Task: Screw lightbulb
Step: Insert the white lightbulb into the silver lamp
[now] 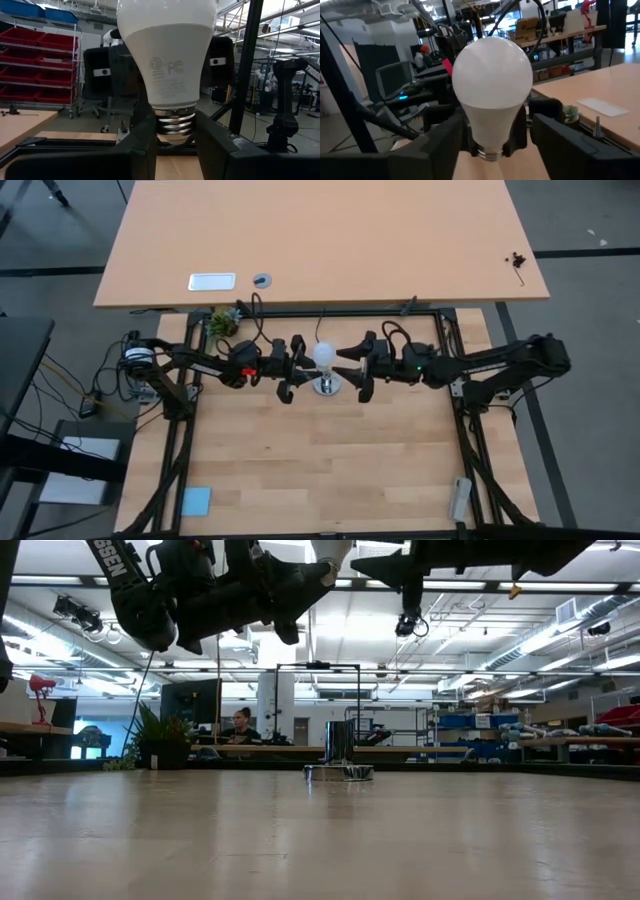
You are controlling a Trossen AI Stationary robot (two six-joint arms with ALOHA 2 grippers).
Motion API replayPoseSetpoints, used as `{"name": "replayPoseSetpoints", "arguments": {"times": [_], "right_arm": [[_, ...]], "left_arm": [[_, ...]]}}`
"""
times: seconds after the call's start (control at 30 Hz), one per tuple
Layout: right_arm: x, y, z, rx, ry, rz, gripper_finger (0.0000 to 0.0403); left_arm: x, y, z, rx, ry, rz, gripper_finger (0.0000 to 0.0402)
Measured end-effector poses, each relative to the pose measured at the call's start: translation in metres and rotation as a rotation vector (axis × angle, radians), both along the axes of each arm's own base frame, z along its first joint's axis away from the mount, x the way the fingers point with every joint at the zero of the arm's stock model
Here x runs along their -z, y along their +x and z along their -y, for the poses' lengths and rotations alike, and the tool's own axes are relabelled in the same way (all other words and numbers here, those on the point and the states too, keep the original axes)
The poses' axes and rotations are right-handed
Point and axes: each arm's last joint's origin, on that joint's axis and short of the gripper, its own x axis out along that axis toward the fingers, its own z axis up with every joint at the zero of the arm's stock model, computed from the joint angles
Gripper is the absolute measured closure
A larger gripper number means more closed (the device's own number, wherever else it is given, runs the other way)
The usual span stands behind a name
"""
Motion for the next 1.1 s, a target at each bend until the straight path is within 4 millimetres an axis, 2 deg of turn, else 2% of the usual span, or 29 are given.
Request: {"name": "replayPoseSetpoints", "arguments": {"times": [0.13, 0.3, 0.5, 0.83, 1.1], "right_arm": [[0.002, 0.004, 0.000, -0.033, 0.030, 0.024, 0.0116], [0.003, 0.005, 0.002, -0.033, 0.034, 0.029, 0.0096], [0.001, 0.004, 0.008, -0.014, -0.037, 0.033, 0.0098], [0.001, 0.005, 0.014, -0.053, -0.048, 0.022, 0.0107], [-0.011, 0.026, 0.013, -0.077, -0.066, -0.031, 0.0109]], "left_arm": [[0.001, 0.000, 0.000, -0.004, 0.011, -0.006, 0.0298], [0.002, 0.000, 0.000, -0.005, 0.009, -0.014, 0.0298], [0.002, 0.001, 0.000, -0.004, 0.007, -0.017, 0.0298], [0.001, 0.001, 0.000, 0.002, -0.013, -0.019, 0.0298], [-0.001, 0.003, 0.005, 0.023, -0.026, -0.015, 0.0298]]}}
